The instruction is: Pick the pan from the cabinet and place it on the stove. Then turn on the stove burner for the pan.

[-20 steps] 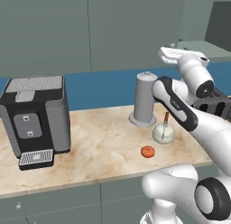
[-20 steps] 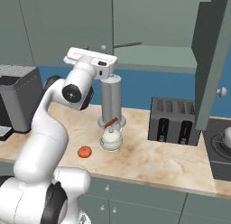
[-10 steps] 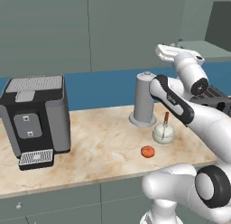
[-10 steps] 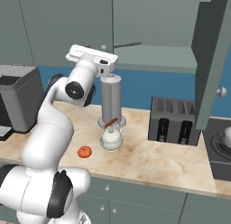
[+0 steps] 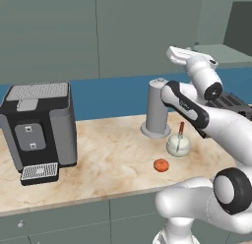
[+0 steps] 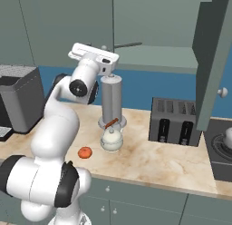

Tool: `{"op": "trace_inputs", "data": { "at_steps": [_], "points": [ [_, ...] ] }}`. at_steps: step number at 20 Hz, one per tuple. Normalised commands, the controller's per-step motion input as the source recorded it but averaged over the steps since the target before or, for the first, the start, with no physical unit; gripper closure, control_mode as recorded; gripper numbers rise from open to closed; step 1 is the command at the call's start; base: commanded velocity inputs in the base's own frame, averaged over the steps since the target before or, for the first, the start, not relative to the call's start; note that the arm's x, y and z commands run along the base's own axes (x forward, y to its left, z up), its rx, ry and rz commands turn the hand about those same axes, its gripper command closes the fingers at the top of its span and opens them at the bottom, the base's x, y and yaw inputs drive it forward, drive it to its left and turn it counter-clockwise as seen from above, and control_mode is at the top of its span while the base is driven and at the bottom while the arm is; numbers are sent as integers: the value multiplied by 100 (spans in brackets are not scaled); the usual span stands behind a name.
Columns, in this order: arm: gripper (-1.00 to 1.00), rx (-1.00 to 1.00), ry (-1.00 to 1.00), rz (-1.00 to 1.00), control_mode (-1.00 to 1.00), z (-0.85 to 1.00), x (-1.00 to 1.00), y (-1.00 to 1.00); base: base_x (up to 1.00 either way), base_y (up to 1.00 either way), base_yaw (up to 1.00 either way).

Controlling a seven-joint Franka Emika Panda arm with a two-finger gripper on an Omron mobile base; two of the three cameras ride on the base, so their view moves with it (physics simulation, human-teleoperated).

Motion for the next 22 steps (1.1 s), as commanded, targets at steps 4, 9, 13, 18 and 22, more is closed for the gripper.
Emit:
{"op": "trace_inputs", "data": {
  "at_steps": [4, 9, 13, 18, 22],
  "points": [
    [-100, 3, 0, 3, -100, -9, 23, 0, 0, 0, 0],
    [-100, 4, 0, 4, -100, -8, 19, 0, 0, 0, 0],
    [-100, 4, 0, 4, -100, -2, 20, 0, 0, 0, 0],
    [-100, 3, -2, 4, -100, 0, 16, -1, 0, 0, 0],
    [100, 0, 0, 3, -100, 0, 24, 5, 0, 0, 0]
  ]
}}
